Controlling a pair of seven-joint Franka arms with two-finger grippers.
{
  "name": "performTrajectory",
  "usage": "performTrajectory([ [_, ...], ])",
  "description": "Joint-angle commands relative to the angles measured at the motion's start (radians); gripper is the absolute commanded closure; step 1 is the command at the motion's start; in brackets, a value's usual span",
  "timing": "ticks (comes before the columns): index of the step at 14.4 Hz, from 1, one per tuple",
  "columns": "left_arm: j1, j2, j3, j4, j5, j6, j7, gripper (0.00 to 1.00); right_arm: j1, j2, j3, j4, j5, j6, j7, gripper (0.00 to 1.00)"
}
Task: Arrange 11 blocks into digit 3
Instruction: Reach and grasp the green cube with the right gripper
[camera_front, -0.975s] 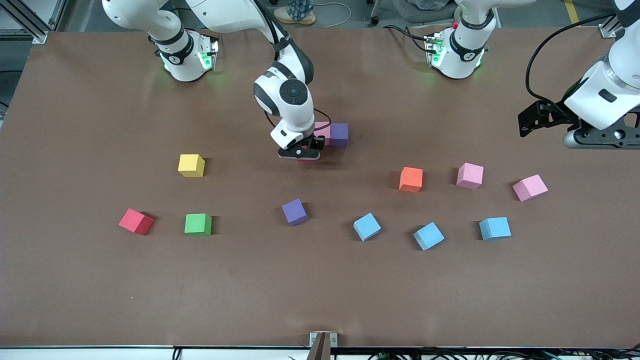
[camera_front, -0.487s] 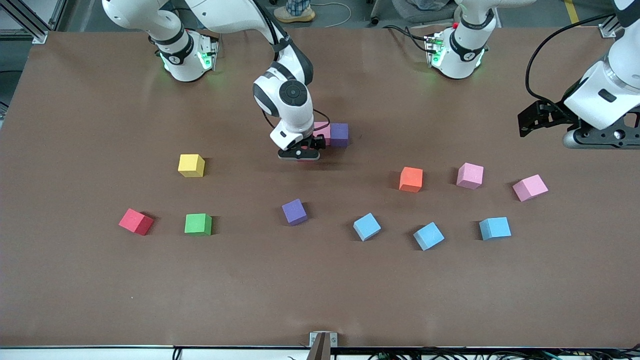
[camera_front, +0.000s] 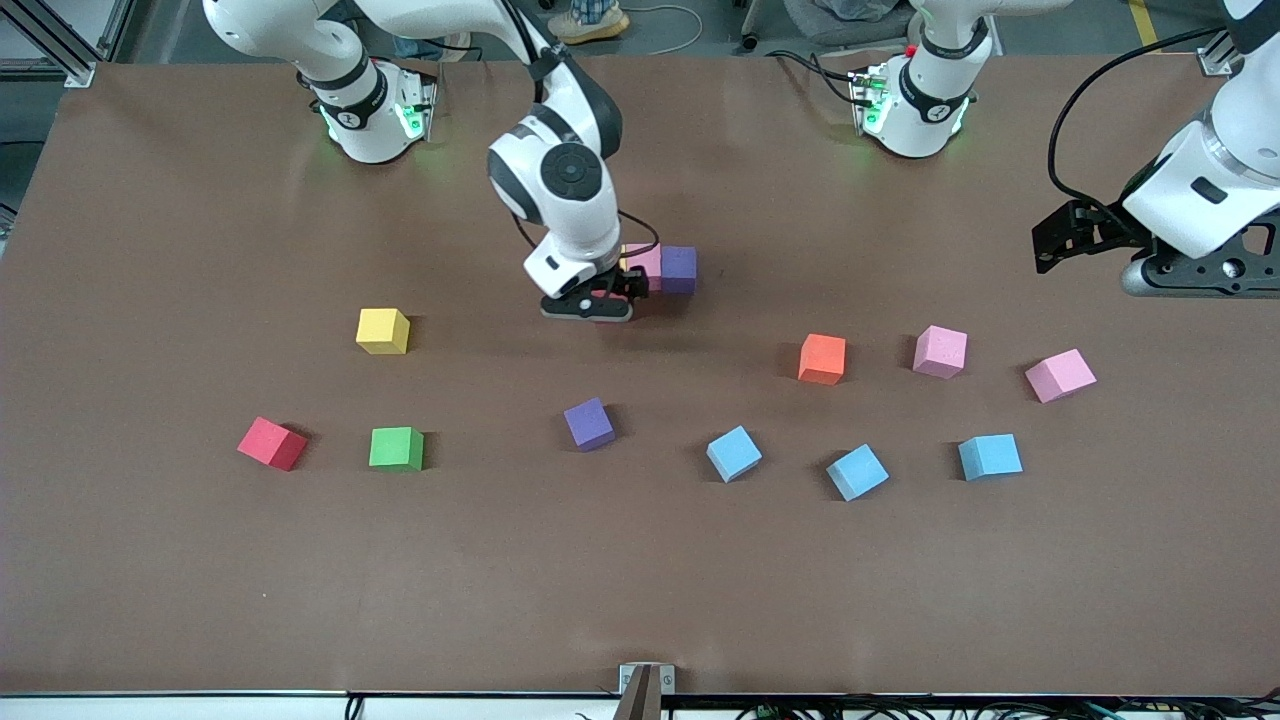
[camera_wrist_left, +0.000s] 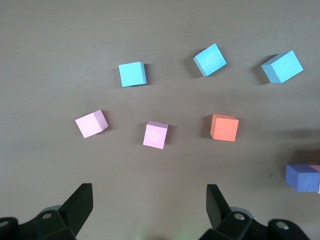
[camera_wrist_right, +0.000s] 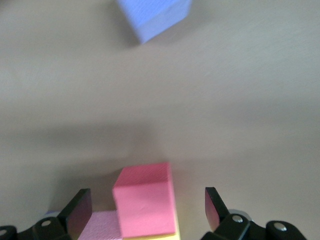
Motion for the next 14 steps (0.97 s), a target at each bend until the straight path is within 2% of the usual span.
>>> performTrajectory([
  [1,0.003,-0.001,-0.005,0.005,0.000,-0.001,0.008,0.00,-0.131,-0.036,0.009,-0.018,0.001,-0.023,-0.048,0.00],
  [7,0.004,-0.001,-0.006,0.005,-0.003,-0.001,0.003,0.00,-0.424,-0.023,0.009,-0.020,0.000,-0.011,-0.429,0.00],
  [12,0.007,-0.001,-0.006,0.005,-0.001,-0.001,0.008,0.00,-0.551,0.059,0.009,-0.013,-0.166,0.156,-0.505,0.00],
  [14,0.009,-0.001,-0.005,0.005,-0.001,-0.001,0.011,0.00,-0.576,0.108,0.010,0.014,-0.169,0.204,-0.540,0.00],
])
